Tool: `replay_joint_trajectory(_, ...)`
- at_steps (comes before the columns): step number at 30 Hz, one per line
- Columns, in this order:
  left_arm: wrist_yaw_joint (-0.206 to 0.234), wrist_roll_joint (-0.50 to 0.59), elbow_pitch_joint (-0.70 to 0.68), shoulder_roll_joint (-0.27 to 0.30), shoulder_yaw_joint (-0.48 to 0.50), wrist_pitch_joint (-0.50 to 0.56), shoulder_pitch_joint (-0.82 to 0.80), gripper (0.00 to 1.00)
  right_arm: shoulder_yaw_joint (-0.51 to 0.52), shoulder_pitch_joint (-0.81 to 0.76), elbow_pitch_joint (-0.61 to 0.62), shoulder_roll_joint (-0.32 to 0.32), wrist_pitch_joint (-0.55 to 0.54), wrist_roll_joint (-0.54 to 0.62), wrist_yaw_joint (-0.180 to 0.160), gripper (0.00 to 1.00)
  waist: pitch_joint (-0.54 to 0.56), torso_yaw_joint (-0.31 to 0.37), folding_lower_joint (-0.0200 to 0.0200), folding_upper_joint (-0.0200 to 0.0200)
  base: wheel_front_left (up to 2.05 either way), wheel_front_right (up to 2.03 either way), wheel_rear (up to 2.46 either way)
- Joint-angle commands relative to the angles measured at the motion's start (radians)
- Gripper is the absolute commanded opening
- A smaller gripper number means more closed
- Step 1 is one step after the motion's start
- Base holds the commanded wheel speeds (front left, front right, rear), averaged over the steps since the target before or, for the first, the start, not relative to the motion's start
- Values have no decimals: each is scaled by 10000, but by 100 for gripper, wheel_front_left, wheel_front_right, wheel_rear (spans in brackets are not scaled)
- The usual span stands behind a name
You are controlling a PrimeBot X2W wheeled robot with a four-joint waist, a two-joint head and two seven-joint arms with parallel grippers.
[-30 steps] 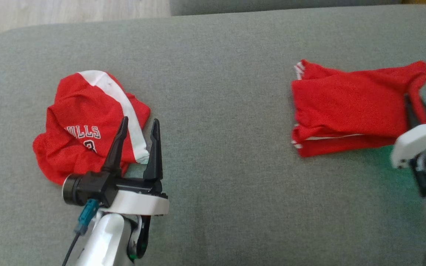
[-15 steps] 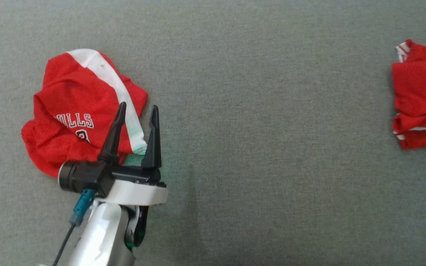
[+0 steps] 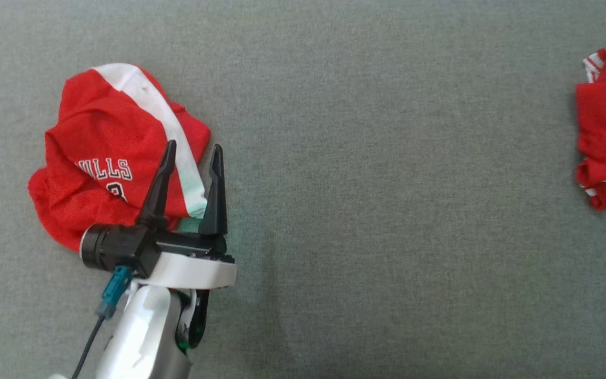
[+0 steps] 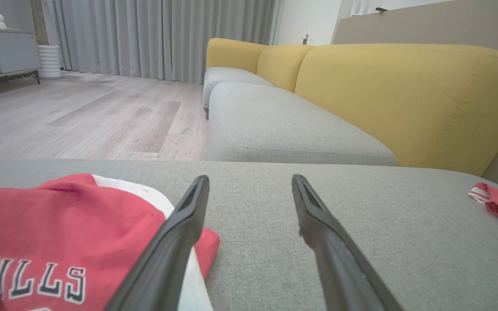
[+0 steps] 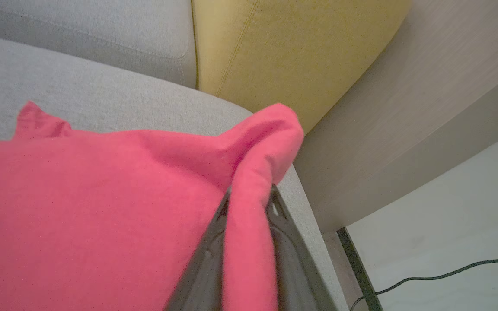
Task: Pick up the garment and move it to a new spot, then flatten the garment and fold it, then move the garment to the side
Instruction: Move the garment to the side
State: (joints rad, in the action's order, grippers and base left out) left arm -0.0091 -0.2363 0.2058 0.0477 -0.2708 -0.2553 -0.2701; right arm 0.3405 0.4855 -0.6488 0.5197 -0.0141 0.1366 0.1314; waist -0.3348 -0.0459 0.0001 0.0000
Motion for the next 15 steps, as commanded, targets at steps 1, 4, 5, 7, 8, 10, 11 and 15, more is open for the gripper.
replay_joint_trajectory(1, 24, 64, -265, 26, 262, -65, -249, 100, -5, 94, 414, 157, 153, 41, -7, 100, 168, 29, -1, 0, 0, 0, 0)
replay_joint_trajectory(4, 73, -35, -244, 26, 201, -65, -169, 100, 180, -32, 732, -132, 262, 139, -7, 100, 458, 56, -1, 0, 0, 0, 0)
replay_joint_trajectory(5, 90, -67, -249, 26, 177, -65, -144, 100, 220, -93, 871, -238, 303, 144, -7, 100, 565, 58, -1, 0, 0, 0, 0)
replay_joint_trajectory(7, 131, -132, -252, 26, 148, -65, -73, 100, 329, -220, 1196, -504, 393, 75, -7, 100, 811, 63, -1, 0, 0, 0, 0)
replay_joint_trajectory(8, 155, -163, -253, 26, 140, -65, -25, 100, 331, -320, 1378, -657, 440, 45, -7, 100, 947, 61, -1, 0, 0, 0, 0)
replay_joint_trajectory(10, 207, -228, -249, 26, 132, -65, 97, 100, 200, -577, 1777, -1003, 497, -11, -7, 100, 1238, 51, -1, 0, 0, 0, 0)
replay_joint_trajectory(11, 229, -255, -234, 26, 136, -65, 172, 100, 115, -688, 2023, -1219, 514, -68, -7, 100, 1386, 50, -1, 0, 0, 0, 0)
replay_joint_trajectory(15, 295, -318, -220, 26, 184, -65, 408, 100, -99, -1067, 2914, -1892, 608, -382, -7, 100, 1800, 48, -1, 0, 0, 0, 0)
